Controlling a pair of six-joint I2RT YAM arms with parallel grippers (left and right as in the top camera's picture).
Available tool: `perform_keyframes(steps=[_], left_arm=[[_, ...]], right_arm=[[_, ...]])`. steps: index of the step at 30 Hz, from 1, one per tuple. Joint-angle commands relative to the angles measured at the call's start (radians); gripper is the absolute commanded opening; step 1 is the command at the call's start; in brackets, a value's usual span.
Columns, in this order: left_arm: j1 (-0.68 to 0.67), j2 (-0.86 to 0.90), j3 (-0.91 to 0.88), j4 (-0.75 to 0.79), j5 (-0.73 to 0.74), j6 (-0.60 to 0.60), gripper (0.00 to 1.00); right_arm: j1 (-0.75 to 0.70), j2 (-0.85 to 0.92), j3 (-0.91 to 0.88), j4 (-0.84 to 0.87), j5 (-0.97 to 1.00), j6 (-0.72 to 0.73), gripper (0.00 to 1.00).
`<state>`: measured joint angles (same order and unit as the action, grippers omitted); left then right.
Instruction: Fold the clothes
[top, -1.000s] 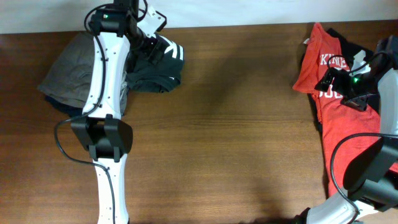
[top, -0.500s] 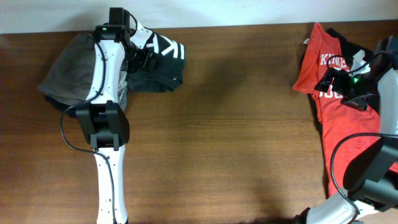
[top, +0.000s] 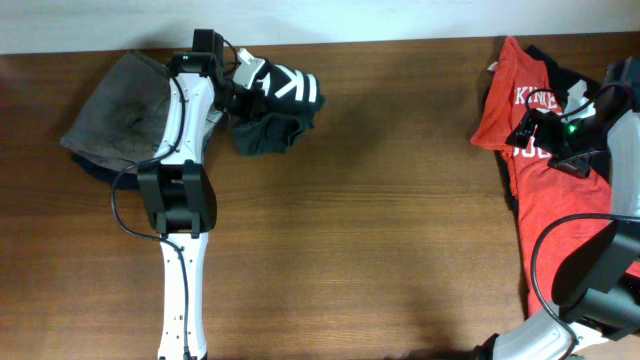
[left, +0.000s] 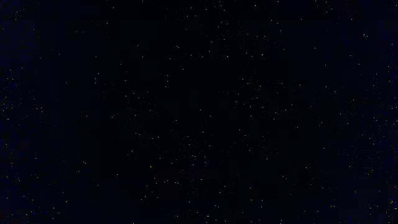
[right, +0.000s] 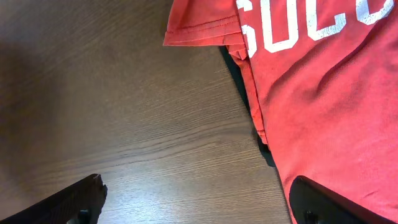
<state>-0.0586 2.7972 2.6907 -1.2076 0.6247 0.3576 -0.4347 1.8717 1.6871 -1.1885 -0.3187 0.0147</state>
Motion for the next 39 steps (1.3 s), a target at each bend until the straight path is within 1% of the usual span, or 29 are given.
perform_keyframes(steps=[1, 3, 4, 6, 10, 14, 15, 17, 18, 19, 20, 21, 25, 30, 32, 33, 39], left_arm=[[0.019, 0.008, 0.161, -0.013, 0.150, -0.139, 0.01], [0.027, 0.008, 0.246, -0.046, 0.149, -0.164, 0.01], [0.037, 0.008, 0.347, -0.098, 0.144, -0.164, 0.01], [0.053, 0.005, 0.453, -0.160, 0.128, -0.176, 0.01], [0.110, -0.107, 0.447, -0.244, 0.051, -0.187, 0.01], [0.190, -0.181, 0.447, -0.328, -0.073, -0.189, 0.01], [0.220, -0.188, 0.447, -0.350, -0.094, -0.198, 0.01], [0.276, -0.189, 0.447, -0.365, -0.163, -0.263, 0.01], [0.325, -0.189, 0.446, -0.365, -0.160, -0.283, 0.01], [0.347, -0.189, 0.444, -0.364, -0.148, -0.299, 0.01], [0.386, -0.189, 0.439, -0.363, -0.102, -0.300, 0.01], [0.416, -0.189, 0.433, -0.365, -0.059, -0.272, 0.01], [0.493, -0.175, 0.386, -0.366, 0.113, -0.090, 0.01], [0.518, -0.154, 0.253, -0.360, 0.153, 0.095, 0.01], [0.517, -0.154, 0.174, -0.341, 0.191, 0.192, 0.00], [0.517, -0.154, 0.140, -0.324, 0.199, 0.213, 0.00], [0.518, -0.152, 0.002, -0.173, 0.190, 0.216, 0.01]], right_arm=[[0.003, -0.018, 0.018, -0.002, 0.008, -0.011, 0.99], [0.003, -0.018, 0.018, -0.002, 0.008, -0.011, 0.99], [0.003, -0.018, 0.018, -0.003, 0.008, -0.011, 0.99], [0.003, -0.018, 0.018, -0.004, 0.008, -0.011, 0.99], [0.003, -0.018, 0.018, -0.004, 0.008, -0.011, 0.99], [0.003, -0.018, 0.018, -0.001, 0.008, -0.011, 0.99], [0.003, -0.018, 0.018, -0.002, 0.008, -0.011, 0.99], [0.003, -0.018, 0.018, -0.005, 0.008, -0.011, 0.99], [0.003, -0.018, 0.018, -0.009, 0.008, -0.011, 0.99], [0.003, -0.018, 0.018, -0.010, 0.008, -0.011, 0.99], [0.003, -0.018, 0.018, -0.010, 0.008, -0.011, 0.99], [0.003, -0.018, 0.018, -0.008, 0.008, -0.011, 0.99], [0.003, -0.018, 0.018, -0.003, 0.008, -0.011, 0.99], [0.003, -0.018, 0.018, -0.010, 0.008, -0.011, 0.99], [0.003, -0.018, 0.018, -0.014, 0.008, -0.010, 0.99], [0.003, -0.018, 0.018, -0.016, 0.008, -0.010, 0.99], [0.003, -0.018, 0.018, -0.037, 0.008, -0.010, 0.99]])
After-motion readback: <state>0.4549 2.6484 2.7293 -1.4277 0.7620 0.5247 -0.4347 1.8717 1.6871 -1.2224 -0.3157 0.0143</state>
